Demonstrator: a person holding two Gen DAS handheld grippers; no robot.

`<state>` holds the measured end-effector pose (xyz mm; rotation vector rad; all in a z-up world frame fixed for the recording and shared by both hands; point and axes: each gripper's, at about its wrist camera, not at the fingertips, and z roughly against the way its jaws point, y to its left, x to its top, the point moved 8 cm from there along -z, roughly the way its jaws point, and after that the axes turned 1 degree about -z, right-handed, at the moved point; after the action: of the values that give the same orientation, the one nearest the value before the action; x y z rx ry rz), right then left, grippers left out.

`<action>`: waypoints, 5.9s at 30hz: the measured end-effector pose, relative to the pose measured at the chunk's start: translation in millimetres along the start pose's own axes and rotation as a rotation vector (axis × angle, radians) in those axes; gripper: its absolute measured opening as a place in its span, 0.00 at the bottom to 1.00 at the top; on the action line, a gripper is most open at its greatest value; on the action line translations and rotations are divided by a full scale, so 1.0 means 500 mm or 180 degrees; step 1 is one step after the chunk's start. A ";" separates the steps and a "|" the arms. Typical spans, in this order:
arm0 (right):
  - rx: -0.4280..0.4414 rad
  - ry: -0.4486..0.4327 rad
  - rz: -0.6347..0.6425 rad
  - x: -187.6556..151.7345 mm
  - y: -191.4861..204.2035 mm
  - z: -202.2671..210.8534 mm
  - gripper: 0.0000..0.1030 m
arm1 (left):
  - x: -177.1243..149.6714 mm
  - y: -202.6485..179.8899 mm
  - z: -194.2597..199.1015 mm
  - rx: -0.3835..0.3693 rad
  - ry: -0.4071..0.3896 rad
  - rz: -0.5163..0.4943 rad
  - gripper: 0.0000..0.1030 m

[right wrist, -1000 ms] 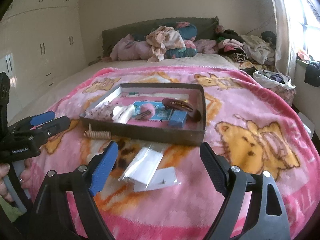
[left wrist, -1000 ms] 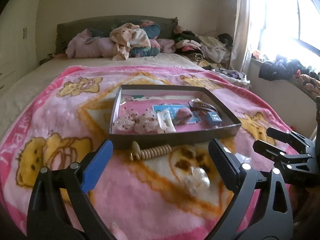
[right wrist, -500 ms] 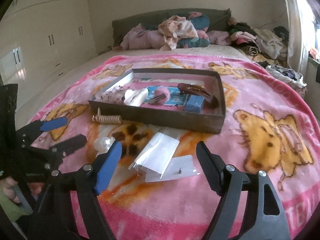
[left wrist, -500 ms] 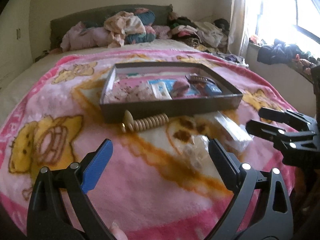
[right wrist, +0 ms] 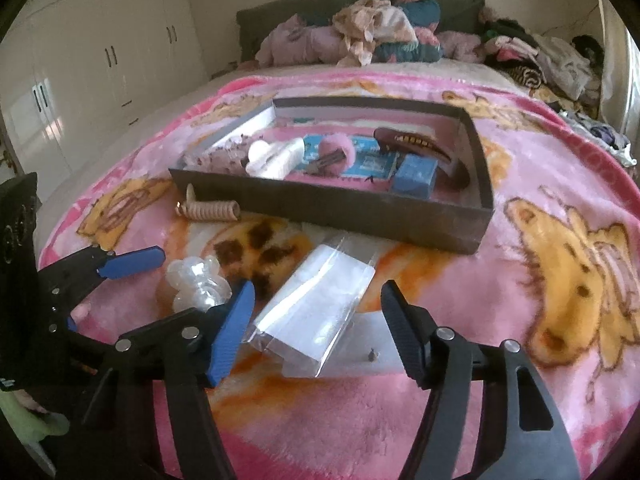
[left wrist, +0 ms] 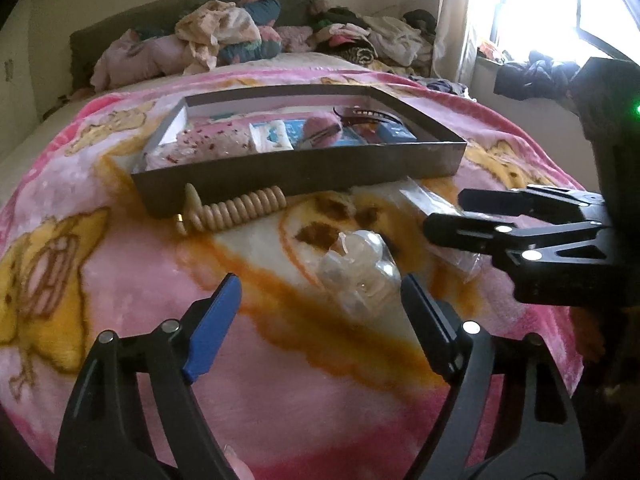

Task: Organize jewelry
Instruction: 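Grasp the packaged pearl clip with the left tool while the right tool grasps the plastic bag, then carry the pearl clip into the tray with the left tool while the right tool drops the bag there, then open both tools and withdraw them from the tray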

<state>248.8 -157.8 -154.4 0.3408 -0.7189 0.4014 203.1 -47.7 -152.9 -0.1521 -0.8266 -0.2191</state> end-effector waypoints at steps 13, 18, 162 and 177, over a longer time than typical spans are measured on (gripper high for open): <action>0.0144 0.0034 -0.0174 0.006 -0.020 -0.021 0.44 | 0.014 -0.017 -0.030 -0.0144 0.0062 0.0055 0.54; 0.0181 -0.0013 -0.0233 0.010 -0.024 -0.006 0.40 | 0.019 -0.039 -0.035 -0.0244 0.0096 -0.0001 0.31; -0.0323 -0.0305 -0.0208 0.177 -0.102 -0.043 0.53 | 0.280 0.159 -0.162 0.0377 -0.0137 0.0539 0.49; -0.0545 -0.0587 -0.0132 0.167 -0.099 0.051 0.85 | 0.278 0.156 -0.087 0.0396 -0.0349 0.0626 0.82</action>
<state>314.4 -192.0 -87.1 0.2322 -0.9185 0.2687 344.7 -0.3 -82.6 -0.1283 -0.9255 0.0261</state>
